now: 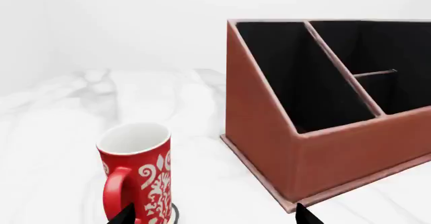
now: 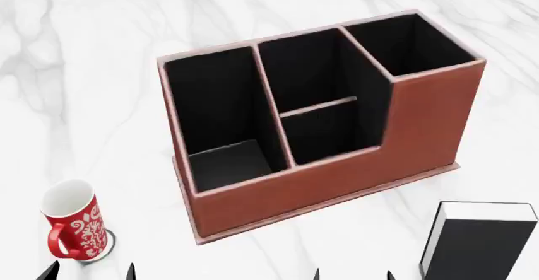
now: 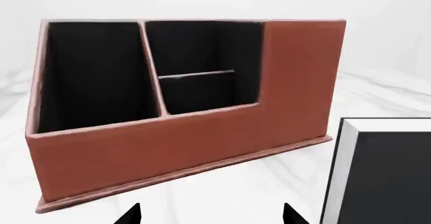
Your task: Pick up the book and place it in the left compartment of the caddy.
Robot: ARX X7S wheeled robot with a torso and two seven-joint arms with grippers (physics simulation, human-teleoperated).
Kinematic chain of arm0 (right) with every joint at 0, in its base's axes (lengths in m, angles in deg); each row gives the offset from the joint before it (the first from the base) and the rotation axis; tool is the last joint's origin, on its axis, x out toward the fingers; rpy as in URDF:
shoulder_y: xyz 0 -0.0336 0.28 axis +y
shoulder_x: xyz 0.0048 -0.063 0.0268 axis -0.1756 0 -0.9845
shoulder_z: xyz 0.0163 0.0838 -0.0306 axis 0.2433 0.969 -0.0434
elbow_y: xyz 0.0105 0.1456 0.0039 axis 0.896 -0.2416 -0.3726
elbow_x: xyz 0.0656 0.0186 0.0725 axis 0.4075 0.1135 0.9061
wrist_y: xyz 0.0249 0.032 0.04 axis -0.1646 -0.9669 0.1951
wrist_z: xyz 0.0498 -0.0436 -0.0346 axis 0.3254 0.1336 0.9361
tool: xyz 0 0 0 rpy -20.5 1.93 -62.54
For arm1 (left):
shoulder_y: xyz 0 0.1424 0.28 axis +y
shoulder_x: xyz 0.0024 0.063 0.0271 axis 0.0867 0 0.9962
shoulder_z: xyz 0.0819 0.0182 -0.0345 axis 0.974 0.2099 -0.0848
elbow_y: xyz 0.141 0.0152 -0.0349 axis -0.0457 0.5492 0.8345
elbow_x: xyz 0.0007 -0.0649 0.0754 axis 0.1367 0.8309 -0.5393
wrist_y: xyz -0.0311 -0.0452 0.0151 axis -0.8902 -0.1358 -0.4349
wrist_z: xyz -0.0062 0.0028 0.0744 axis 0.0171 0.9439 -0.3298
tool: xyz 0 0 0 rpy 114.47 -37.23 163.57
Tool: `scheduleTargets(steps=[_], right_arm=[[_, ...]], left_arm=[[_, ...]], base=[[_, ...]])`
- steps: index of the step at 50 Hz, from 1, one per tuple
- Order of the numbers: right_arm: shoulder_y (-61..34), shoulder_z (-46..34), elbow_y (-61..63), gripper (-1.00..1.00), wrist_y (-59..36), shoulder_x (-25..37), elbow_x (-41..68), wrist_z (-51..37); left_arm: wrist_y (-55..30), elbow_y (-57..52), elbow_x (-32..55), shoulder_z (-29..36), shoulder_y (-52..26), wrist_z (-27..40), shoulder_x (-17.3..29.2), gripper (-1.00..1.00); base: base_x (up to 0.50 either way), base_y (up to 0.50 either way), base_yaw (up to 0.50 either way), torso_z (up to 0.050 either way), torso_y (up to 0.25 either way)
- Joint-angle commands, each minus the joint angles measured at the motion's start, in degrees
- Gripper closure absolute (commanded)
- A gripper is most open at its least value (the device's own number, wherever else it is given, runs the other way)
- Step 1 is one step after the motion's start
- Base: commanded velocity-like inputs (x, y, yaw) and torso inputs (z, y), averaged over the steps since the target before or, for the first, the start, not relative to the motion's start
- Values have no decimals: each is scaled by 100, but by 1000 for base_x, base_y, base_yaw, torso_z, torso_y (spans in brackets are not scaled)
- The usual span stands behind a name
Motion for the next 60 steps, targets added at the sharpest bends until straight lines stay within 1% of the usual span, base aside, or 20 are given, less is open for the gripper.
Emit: scheduleTargets(steps=[1, 21, 25, 29, 30, 31, 32, 33, 34, 35, 36, 38, 39, 42, 46, 58, 60], right_arm=[[-23, -132, 55, -100, -139, 90, 63, -118], [-40, -506, 35, -100, -135, 363, 274, -391], [-1, -595, 233, -100, -281, 387, 255, -449], [68, -591, 1742, -100, -1602, 440, 418, -569], [22, -505, 2382, -100, -2176, 471, 646, -545], [-77, -688, 2697, -100, -2470, 604, 323, -652], [-323, -635, 3264, -100, -3154, 624, 380, -685], [-454, -626, 3469, -100, -3465, 646, 431, -667], [-572, -723, 3591, -100, -3578, 714, 286, -722], [-869, -782, 3835, -100, -4063, 766, 211, -747], [-1026, -763, 3941, -100, -4306, 776, 261, -712], [-1192, -753, 4007, -100, -4524, 789, 300, -690], [-1399, -739, 4085, -100, -4812, 795, 358, -642], [-1726, -754, 4184, -100, -5204, 818, 372, -642], [-1953, -726, 4228, -100, -5434, 839, 384, -662], [-2097, -654, 4203, -100, -5621, 850, 484, -677], [-2099, -670, 4182, -100, -5633, 865, 517, -646]], left_arm=[[-9, -17, 98, 101, -1, 98, 93, -100], [69, 54, 338, 430, -16, 402, 358, -100], [65, 66, 363, 479, -12, 437, 386, -100], [-23, -90, 383, 509, 45, 501, 418, -100], [18, -3, 390, 519, 27, 502, 421, -100], [34, 30, 387, 536, 20, 507, 429, -100], [40, 46, 384, 550, 15, 516, 436, -100], [34, 34, 390, 558, 16, 523, 443, -100], [13, 16, 408, 563, 15, 526, 450, -100], [15, 27, 408, 570, 3, 538, 457, -100], [7, 42, 426, 571, -14, 542, 462, -100], [0, 59, 440, 584, -30, 558, 472, -100], [12, 71, 438, 598, -29, 564, 478, -100], [29, 71, 453, 615, -22, 588, 498, -100], [28, 79, 485, 634, -33, 622, 518, -100], [27, 55, 554, 724, -27, 722, 592, -100], [39, 59, 565, 737, -29, 734, 603, -100]], base=[[0, 0, 0, 0, 0], [0, 0, 0, 0, 0], [0, 0, 0, 0, 0], [0, 0, 0, 0, 0], [0, 0, 0, 0, 0], [0, 0, 0, 0, 0], [0, 0, 0, 0, 0], [0, 0, 0, 0, 0], [0, 0, 0, 0, 0], [0, 0, 0, 0, 0], [0, 0, 0, 0, 0], [0, 0, 0, 0, 0], [0, 0, 0, 0, 0], [0, 0, 0, 0, 0], [0, 0, 0, 0, 0], [0, 0, 0, 0, 0], [0, -365, 0, 0, 0]])
